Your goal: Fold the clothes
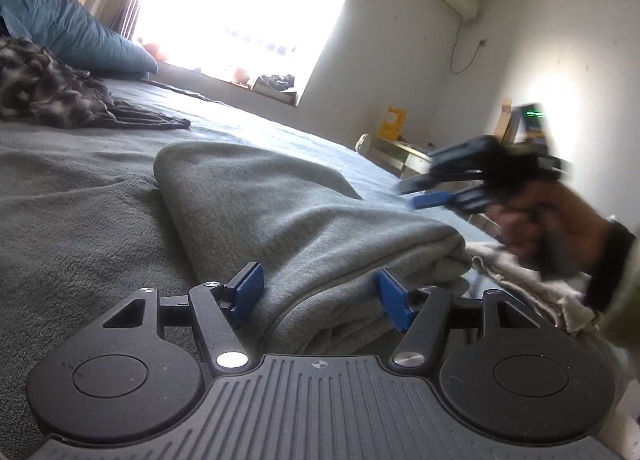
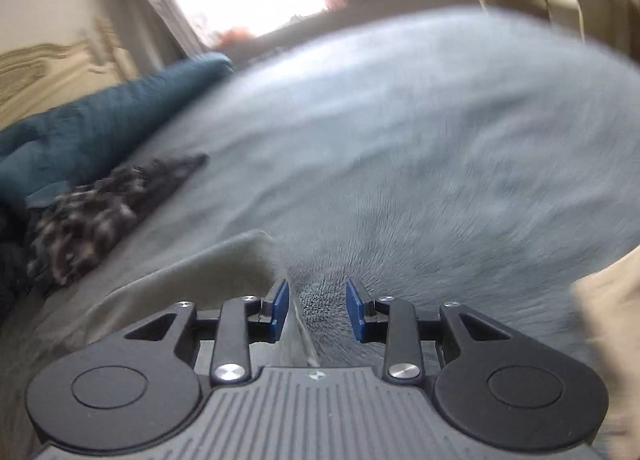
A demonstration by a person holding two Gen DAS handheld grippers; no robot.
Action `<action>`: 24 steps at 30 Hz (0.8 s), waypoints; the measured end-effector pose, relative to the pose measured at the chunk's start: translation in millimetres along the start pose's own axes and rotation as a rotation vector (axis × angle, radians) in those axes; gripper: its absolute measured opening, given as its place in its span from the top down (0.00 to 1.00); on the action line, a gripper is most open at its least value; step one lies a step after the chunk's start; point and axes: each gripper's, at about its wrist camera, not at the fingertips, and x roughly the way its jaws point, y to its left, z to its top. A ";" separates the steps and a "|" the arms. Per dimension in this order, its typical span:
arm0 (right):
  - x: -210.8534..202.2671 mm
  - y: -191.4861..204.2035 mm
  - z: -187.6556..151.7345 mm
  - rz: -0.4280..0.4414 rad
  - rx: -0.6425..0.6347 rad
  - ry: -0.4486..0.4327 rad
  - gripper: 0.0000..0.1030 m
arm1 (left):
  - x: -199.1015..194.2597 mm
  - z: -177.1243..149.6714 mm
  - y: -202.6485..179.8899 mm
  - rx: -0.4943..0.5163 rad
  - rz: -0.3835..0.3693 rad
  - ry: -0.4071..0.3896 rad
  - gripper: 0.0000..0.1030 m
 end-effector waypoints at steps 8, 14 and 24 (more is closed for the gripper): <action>-47.8 13.5 -69.1 0.100 -0.262 0.007 0.67 | -2.8 -0.8 2.2 -0.028 -0.025 -0.008 0.38; -51.5 -18.9 -82.0 0.129 -0.094 -0.039 0.61 | -18.8 11.9 -15.9 0.044 0.066 0.023 0.38; -81.5 33.3 -82.2 0.161 -0.285 -0.228 0.62 | 20.6 38.0 -86.2 0.334 0.144 0.123 0.38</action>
